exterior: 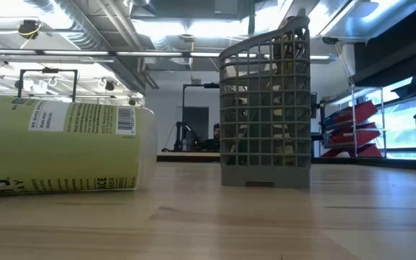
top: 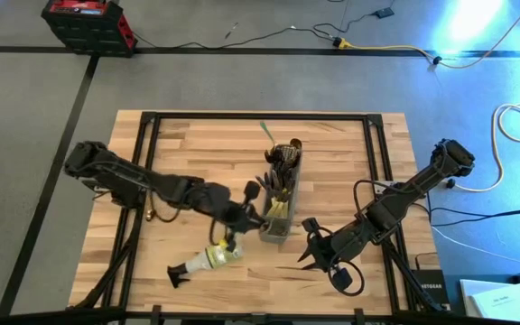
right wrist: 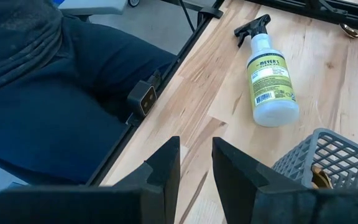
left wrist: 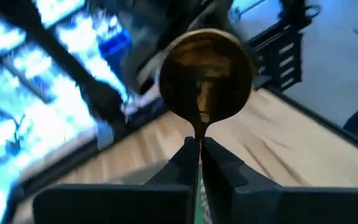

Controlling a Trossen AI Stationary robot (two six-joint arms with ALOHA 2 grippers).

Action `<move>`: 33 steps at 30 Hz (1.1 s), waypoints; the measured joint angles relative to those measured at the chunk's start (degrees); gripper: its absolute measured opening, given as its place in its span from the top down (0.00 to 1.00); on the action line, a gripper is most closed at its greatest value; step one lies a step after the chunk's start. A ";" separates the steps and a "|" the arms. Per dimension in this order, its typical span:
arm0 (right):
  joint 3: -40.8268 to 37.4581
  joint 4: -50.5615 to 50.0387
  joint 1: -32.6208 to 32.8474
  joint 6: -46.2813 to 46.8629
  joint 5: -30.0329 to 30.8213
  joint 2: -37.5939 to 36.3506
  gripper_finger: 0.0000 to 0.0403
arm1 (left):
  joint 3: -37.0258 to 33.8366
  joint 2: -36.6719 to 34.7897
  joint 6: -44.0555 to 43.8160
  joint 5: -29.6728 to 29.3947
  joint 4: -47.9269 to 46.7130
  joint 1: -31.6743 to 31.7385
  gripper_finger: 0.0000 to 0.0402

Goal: Sort silverware
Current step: Put the spoon into the silverware basket

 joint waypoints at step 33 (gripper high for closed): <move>0.02 -0.24 0.00 -0.04 0.00 -0.02 0.81 | -0.02 8.29 -9.45 6.73 -4.43 3.57 0.88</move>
